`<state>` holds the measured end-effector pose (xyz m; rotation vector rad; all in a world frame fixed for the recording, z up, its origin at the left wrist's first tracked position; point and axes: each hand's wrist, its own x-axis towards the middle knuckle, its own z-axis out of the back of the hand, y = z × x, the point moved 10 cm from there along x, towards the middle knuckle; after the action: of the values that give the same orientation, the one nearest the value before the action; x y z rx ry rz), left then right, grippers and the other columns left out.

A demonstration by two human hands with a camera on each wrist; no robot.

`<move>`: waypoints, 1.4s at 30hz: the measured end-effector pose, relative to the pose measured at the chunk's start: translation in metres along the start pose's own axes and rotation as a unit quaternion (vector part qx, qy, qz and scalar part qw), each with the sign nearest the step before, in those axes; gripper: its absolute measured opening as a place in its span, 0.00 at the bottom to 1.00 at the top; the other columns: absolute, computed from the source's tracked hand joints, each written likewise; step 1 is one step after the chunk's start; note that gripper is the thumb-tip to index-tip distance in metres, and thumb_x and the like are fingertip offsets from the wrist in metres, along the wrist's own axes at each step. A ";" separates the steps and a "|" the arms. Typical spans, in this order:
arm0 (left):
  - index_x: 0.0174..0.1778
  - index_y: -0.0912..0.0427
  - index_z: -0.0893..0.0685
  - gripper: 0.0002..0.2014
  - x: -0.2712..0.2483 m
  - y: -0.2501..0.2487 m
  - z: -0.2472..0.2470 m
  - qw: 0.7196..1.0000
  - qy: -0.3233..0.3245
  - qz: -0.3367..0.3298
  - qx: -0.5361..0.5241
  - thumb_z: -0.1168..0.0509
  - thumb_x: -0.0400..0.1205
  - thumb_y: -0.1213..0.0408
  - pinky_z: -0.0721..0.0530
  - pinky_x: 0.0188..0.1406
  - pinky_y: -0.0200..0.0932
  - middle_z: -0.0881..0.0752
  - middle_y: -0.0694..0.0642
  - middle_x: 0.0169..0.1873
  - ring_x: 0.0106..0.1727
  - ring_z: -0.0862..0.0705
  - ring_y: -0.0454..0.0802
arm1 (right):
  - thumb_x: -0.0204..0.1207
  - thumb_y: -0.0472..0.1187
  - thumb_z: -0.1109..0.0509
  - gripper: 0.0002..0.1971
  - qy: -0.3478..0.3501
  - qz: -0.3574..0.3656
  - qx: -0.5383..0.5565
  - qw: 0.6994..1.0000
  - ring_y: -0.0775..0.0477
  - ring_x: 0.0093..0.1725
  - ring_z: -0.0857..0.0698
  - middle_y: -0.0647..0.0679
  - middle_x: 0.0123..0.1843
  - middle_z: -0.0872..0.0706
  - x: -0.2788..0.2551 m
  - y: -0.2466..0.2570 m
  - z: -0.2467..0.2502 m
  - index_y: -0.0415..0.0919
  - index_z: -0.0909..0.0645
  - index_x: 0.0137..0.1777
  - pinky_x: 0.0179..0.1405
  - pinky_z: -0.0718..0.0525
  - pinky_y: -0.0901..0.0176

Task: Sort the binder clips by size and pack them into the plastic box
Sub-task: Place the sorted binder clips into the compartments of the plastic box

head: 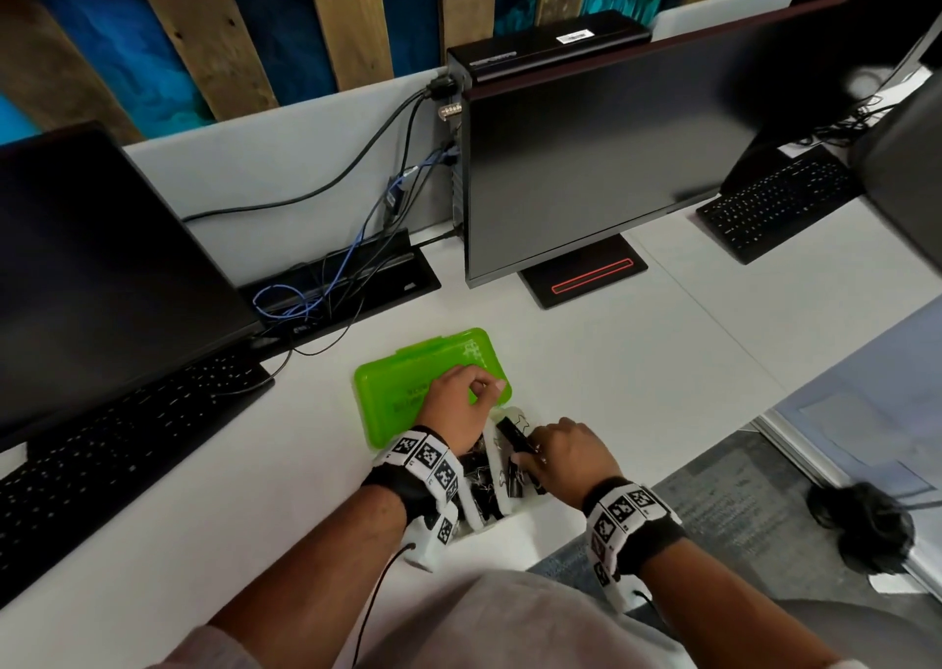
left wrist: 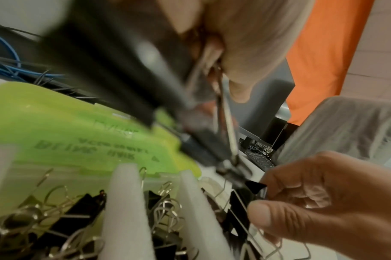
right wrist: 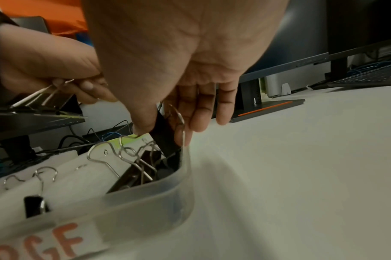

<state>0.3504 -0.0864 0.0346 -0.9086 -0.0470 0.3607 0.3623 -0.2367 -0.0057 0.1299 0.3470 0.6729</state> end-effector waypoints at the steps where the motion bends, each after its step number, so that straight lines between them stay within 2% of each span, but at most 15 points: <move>1: 0.44 0.54 0.16 0.08 0.000 0.001 0.001 1.000 -0.005 0.004 -0.004 0.34 0.80 0.53 0.20 0.52 0.41 0.16 0.51 0.41 0.46 0.18 0.47 | 0.77 0.58 0.38 0.21 -0.004 -0.006 0.007 1.000 0.38 0.56 0.18 0.41 0.51 0.13 0.000 -0.001 0.002 0.42 0.18 0.54 0.54 0.23 0.51; 4: 0.46 0.55 0.15 0.09 -0.002 0.002 0.003 1.000 -0.023 0.010 -0.006 0.32 0.78 0.53 0.22 0.52 0.39 0.17 0.51 0.40 0.46 0.19 0.46 | 0.76 0.60 0.40 0.21 -0.026 0.014 0.014 0.999 0.41 0.54 0.18 0.45 0.48 0.15 0.004 0.003 0.006 0.44 0.16 0.49 0.50 0.21 0.49; 7: 0.47 0.56 0.16 0.10 -0.002 0.003 0.001 0.999 -0.028 0.018 -0.021 0.30 0.77 0.53 0.23 0.53 0.39 0.16 0.52 0.40 0.46 0.19 0.47 | 0.76 0.56 0.49 0.23 -0.029 0.041 0.003 0.999 0.39 0.48 0.15 0.45 0.44 0.15 0.009 0.017 0.011 0.43 0.17 0.44 0.47 0.20 0.49; 10: 0.47 0.56 0.15 0.10 -0.002 0.001 0.003 0.999 -0.033 0.014 -0.034 0.30 0.77 0.54 0.24 0.51 0.37 0.16 0.52 0.40 0.45 0.19 0.45 | 0.80 0.49 0.47 0.18 0.017 0.045 -0.045 0.998 0.36 0.53 0.15 0.40 0.52 0.14 0.017 0.025 0.008 0.40 0.19 0.51 0.53 0.22 0.49; 15: 0.51 0.55 0.15 0.06 -0.005 -0.018 0.009 0.997 -0.037 -0.027 -0.059 0.33 0.80 0.61 0.28 0.36 0.25 0.18 0.50 0.44 0.33 0.25 0.36 | 0.79 0.46 0.41 0.15 0.047 -0.019 -0.097 0.994 0.37 0.58 0.16 0.40 0.57 0.15 0.033 0.014 0.008 0.37 0.19 0.54 0.55 0.22 0.49; 19: 0.56 0.52 0.19 0.16 -0.011 -0.023 0.007 0.995 -0.014 -0.043 -0.086 0.38 0.78 0.74 0.23 0.40 0.28 0.21 0.47 0.51 0.36 0.20 0.43 | 0.75 0.51 0.33 0.17 0.032 -0.074 0.015 0.997 0.39 0.58 0.17 0.42 0.58 0.15 0.032 -0.003 0.013 0.40 0.19 0.57 0.56 0.19 0.50; 21: 0.57 0.51 0.19 0.20 -0.013 -0.025 0.007 0.994 -0.012 -0.048 -0.099 0.39 0.75 0.78 0.20 0.43 0.27 0.22 0.47 0.53 0.39 0.19 0.41 | 0.72 0.49 0.28 0.21 -0.015 -0.044 0.123 0.991 0.44 0.58 0.19 0.46 0.59 0.17 0.029 -0.006 0.023 0.45 0.21 0.63 0.58 0.19 0.51; 24: 0.56 0.53 0.21 0.20 -0.016 -0.030 0.002 0.984 -0.008 -0.040 -0.176 0.40 0.75 0.81 0.12 0.47 0.44 0.22 0.50 0.54 0.41 0.16 0.45 | 0.66 0.45 0.21 0.33 -0.015 0.051 0.288 0.956 0.54 0.55 0.21 0.52 0.61 0.22 0.017 0.015 0.033 0.48 0.29 0.71 0.56 0.23 0.69; 26: 0.55 0.56 0.23 0.20 -0.020 -0.033 -0.009 0.965 0.020 -0.016 -0.260 0.41 0.73 0.83 0.11 0.47 0.54 0.23 0.54 0.54 0.39 0.17 0.48 | 0.65 0.44 0.20 0.30 -0.037 0.066 0.341 0.937 0.58 0.51 0.20 0.54 0.57 0.21 0.012 0.022 0.037 0.48 0.26 0.67 0.52 0.25 0.77; 30: 0.52 0.58 0.26 0.18 -0.027 -0.032 -0.020 0.935 0.059 0.018 -0.349 0.41 0.69 0.80 0.13 0.54 0.59 0.23 0.56 0.44 0.40 0.20 0.49 | 0.72 0.38 0.28 0.08 -0.096 0.029 0.385 0.917 0.52 0.44 0.14 0.51 0.45 0.15 0.009 0.009 0.039 0.49 0.18 0.48 0.49 0.13 0.50; 34: 0.49 0.58 0.27 0.21 -0.029 -0.032 -0.025 0.916 0.080 0.029 -0.392 0.49 0.71 0.87 0.12 0.51 0.59 0.25 0.57 0.35 0.36 0.21 0.49 | 0.69 0.34 0.26 0.11 -0.095 0.044 0.385 0.917 0.55 0.49 0.16 0.52 0.54 0.18 0.006 0.007 0.039 0.47 0.17 0.50 0.49 0.17 0.65; 36: 0.49 0.58 0.28 0.21 -0.028 -0.037 -0.027 0.923 0.085 0.014 -0.376 0.50 0.71 0.87 0.12 0.49 0.59 0.25 0.58 0.35 0.36 0.22 0.49 | 0.67 0.33 0.26 0.13 -0.101 0.035 0.391 0.914 0.56 0.44 0.15 0.53 0.50 0.16 0.007 0.003 0.041 0.50 0.17 0.48 0.45 0.18 0.67; 38: 0.52 0.58 0.28 0.20 -0.024 -0.036 -0.024 0.958 0.064 -0.011 -0.278 0.47 0.72 0.85 0.12 0.48 0.57 0.23 0.58 0.40 0.40 0.20 0.50 | 0.67 0.30 0.27 0.13 -0.142 -0.006 0.378 0.915 0.55 0.39 0.15 0.51 0.44 0.14 0.008 -0.014 0.045 0.49 0.17 0.45 0.44 0.19 0.65; 40: 0.59 0.56 0.26 0.23 -0.018 -0.030 -0.024 0.992 0.045 -0.050 -0.109 0.45 0.72 0.84 0.17 0.56 0.50 0.25 0.56 0.56 0.52 0.19 0.51 | 0.69 0.30 0.28 0.12 -0.205 -0.079 0.356 0.908 0.50 0.42 0.14 0.47 0.50 0.16 0.007 -0.040 0.049 0.43 0.16 0.50 0.48 0.17 0.60; 42: 0.68 0.51 0.27 0.27 -0.018 -0.027 -0.042 0.989 0.111 -0.089 0.049 0.43 0.75 0.79 0.27 0.69 0.44 0.30 0.51 0.69 0.67 0.27 0.51 | 0.70 0.34 0.27 0.14 -0.224 -0.147 0.350 0.898 0.46 0.43 0.15 0.44 0.55 0.21 0.005 -0.060 0.046 0.38 0.21 0.56 0.50 0.16 0.56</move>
<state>0.3492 -0.1394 0.0311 -0.8353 0.0930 0.0946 0.4177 -0.2807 0.0225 0.8914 0.1416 0.1767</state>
